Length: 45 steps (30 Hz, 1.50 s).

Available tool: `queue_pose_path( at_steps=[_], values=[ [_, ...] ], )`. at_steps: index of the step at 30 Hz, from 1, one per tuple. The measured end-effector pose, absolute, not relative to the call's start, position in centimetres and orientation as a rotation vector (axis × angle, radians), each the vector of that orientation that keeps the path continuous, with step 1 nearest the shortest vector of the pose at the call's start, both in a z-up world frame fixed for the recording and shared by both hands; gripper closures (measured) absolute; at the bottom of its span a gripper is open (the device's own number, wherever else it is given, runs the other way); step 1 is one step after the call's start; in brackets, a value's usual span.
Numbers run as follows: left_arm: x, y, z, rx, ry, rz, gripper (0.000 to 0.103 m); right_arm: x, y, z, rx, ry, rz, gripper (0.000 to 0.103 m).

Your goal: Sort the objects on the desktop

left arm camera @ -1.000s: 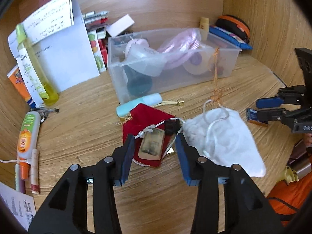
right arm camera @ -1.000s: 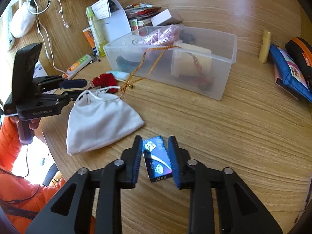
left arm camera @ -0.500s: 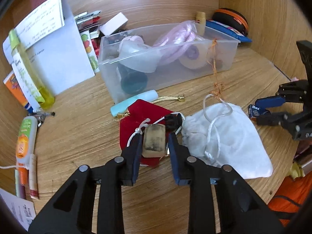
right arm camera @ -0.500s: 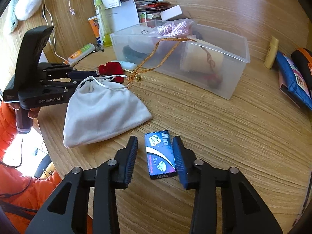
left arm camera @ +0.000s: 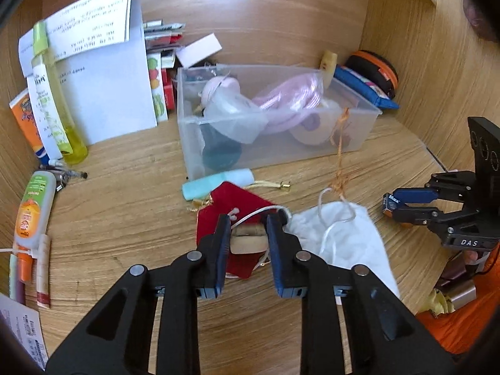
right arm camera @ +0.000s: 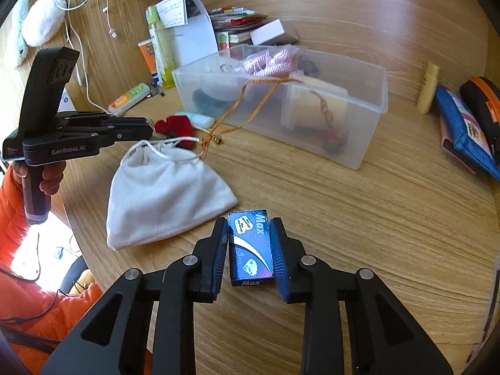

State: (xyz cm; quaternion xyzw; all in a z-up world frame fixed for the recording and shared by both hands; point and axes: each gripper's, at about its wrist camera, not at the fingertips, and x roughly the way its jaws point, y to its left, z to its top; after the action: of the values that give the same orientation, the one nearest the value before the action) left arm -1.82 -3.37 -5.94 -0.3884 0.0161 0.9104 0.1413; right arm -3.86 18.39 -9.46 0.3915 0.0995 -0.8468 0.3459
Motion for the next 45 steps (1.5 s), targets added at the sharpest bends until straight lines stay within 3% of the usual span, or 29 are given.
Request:
queue_pose_path(
  at_steps=[27, 45],
  values=[
    [-2.1, -3.7, 0.0, -0.825, 0.004, 2.742, 0.08, -6.6, 19.4, -4.1, 0.813, 0.203, -2.319, 0.078],
    [-5.9, -4.3, 0.8, -0.762, -0.03, 2.762, 0.08, -10.1, 19.2, -2.1, 0.74, 0.127, -2.351, 0.078]
  ],
)
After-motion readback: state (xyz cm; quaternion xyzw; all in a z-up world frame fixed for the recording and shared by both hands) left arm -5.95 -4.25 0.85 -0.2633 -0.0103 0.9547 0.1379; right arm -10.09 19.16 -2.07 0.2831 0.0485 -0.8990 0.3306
